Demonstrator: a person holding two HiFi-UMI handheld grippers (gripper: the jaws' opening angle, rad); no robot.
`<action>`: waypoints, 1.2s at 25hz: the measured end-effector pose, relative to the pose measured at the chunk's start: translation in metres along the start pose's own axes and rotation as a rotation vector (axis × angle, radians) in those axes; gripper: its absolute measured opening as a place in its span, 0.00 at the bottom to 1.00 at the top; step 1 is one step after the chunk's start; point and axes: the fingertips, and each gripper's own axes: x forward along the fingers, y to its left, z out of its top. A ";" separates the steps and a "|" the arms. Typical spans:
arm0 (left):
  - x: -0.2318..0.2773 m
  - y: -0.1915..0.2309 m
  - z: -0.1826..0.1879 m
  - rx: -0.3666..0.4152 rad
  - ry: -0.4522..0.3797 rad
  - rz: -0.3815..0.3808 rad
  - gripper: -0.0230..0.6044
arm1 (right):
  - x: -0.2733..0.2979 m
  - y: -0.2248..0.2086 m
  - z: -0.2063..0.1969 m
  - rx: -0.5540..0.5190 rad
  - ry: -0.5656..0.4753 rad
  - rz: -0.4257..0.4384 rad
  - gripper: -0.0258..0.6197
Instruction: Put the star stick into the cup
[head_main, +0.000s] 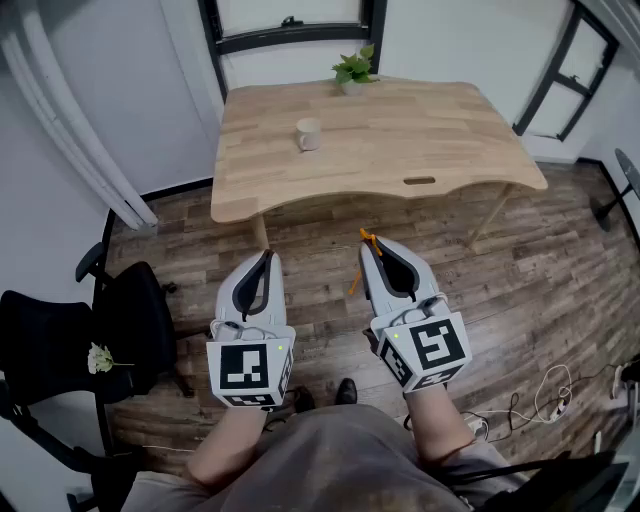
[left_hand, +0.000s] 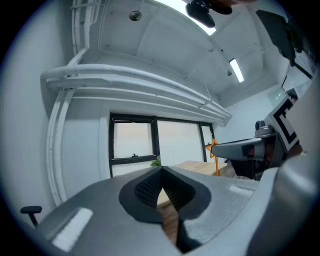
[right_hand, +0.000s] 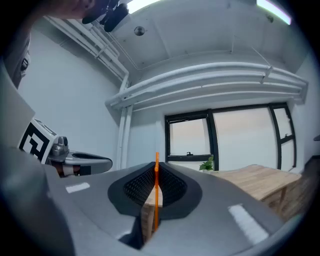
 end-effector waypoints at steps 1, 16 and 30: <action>0.001 -0.002 0.000 0.001 0.000 0.002 0.04 | -0.001 -0.003 0.000 0.000 -0.002 0.001 0.11; 0.020 -0.036 0.000 0.010 0.005 0.065 0.04 | -0.012 -0.044 -0.003 0.034 -0.027 0.070 0.11; 0.097 0.000 -0.019 -0.014 0.038 0.064 0.04 | 0.070 -0.076 -0.019 0.065 -0.002 0.075 0.11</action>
